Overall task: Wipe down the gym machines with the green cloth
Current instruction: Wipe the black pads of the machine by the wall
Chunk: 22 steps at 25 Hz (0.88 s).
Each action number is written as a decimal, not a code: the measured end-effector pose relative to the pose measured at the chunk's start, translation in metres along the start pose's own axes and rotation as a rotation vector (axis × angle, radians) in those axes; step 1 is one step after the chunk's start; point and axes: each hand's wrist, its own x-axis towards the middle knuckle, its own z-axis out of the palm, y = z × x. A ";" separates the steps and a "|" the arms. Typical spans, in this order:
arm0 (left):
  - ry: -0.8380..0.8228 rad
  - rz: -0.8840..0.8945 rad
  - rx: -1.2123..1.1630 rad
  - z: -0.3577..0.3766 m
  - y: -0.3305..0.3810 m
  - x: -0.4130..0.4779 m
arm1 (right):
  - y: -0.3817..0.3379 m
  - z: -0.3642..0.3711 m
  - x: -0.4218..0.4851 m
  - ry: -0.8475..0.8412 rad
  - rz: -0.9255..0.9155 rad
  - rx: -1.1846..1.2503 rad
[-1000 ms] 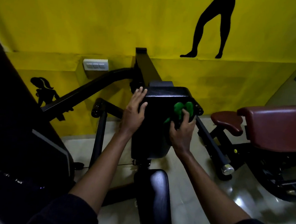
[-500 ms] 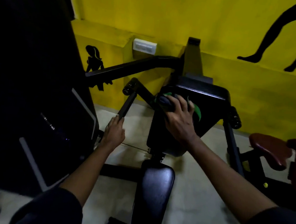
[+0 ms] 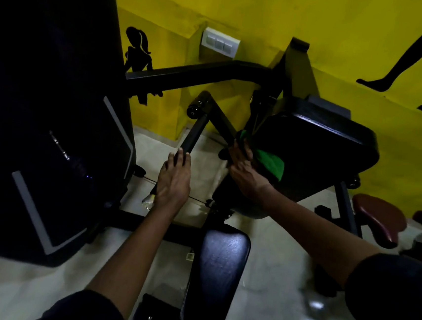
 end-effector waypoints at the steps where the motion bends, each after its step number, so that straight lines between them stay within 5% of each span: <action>1: -0.006 -0.004 0.008 0.000 0.000 -0.001 | -0.007 -0.003 0.007 -0.062 0.001 -0.025; 12: -0.003 -0.024 -0.085 0.000 -0.003 0.000 | -0.042 0.005 0.063 -0.451 -0.129 -0.300; 18: -0.135 -0.105 -0.084 -0.017 -0.004 0.009 | -0.044 0.019 0.049 -0.391 -0.117 0.026; 22: -0.102 -0.047 -0.033 -0.014 -0.011 0.010 | -0.051 0.017 0.063 -0.378 -0.155 -0.154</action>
